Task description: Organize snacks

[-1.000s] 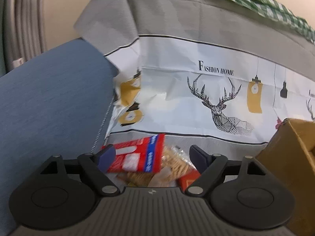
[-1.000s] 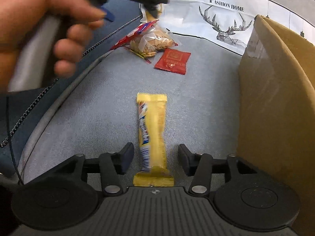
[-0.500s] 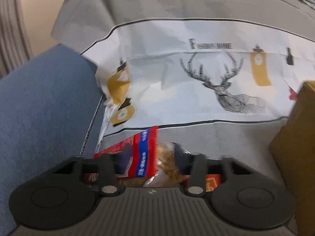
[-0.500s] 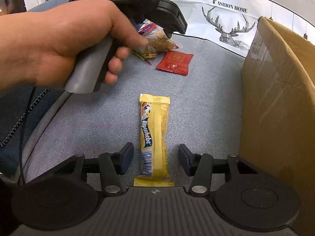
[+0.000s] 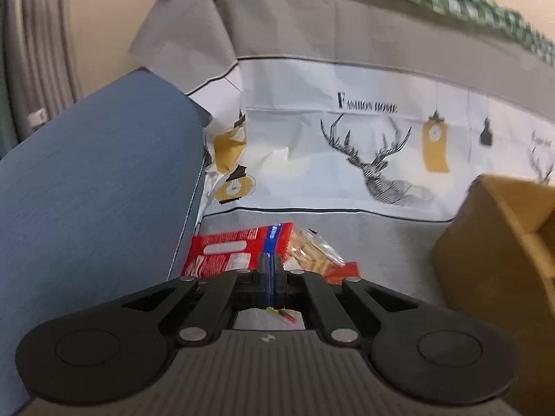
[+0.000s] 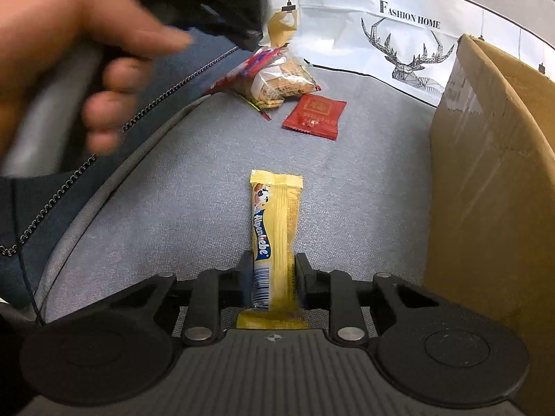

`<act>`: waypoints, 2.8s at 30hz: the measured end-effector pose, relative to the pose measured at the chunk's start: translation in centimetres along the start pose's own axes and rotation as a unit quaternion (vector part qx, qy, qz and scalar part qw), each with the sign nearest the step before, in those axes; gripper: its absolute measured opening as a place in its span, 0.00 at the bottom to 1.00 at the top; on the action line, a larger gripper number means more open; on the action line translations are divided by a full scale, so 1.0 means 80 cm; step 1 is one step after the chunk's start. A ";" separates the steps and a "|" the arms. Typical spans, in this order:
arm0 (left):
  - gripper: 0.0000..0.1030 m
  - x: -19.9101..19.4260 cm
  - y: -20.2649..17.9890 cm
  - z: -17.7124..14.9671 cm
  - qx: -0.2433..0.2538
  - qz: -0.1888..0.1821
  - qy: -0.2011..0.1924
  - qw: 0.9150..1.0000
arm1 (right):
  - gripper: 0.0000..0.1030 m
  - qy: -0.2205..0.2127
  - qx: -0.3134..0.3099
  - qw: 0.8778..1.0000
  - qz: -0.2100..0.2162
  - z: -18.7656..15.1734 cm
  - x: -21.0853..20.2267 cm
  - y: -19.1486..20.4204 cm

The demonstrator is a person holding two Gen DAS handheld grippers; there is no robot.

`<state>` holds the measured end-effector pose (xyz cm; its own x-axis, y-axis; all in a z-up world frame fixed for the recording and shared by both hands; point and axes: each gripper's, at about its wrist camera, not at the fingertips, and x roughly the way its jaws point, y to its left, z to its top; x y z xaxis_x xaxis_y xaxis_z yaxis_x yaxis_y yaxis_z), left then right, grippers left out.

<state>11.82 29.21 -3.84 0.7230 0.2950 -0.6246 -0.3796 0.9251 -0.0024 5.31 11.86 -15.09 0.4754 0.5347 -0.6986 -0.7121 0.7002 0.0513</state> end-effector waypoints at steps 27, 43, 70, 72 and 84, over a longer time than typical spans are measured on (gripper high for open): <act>0.37 -0.039 -0.007 -0.031 0.032 -0.022 -0.004 0.999 | 0.34 0.007 0.015 1.000 0.007 -0.009 -0.003 -0.003; 0.64 0.095 -0.080 -0.028 0.221 0.141 -0.029 0.965 | 0.20 0.012 0.011 0.999 0.030 0.001 0.004 -0.002; 0.00 -0.103 -0.044 -0.065 0.167 -0.009 -0.060 0.984 | 0.19 -0.010 0.012 1.000 0.012 -0.012 -0.016 0.002; 0.01 -0.109 -0.045 -0.072 0.173 -0.022 -0.044 0.984 | 0.19 -0.008 0.008 1.000 0.011 -0.015 -0.018 0.003; 0.37 -0.115 0.011 -0.063 0.023 -0.013 -0.034 0.999 | 0.20 0.014 -0.011 1.000 0.017 -0.024 -0.032 0.008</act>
<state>1.95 26.14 -2.04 0.7708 0.2852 -0.5697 -0.3350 0.9420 0.0185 2.66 10.00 -14.65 0.4363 0.5454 -0.7157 -0.7395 0.6704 0.0601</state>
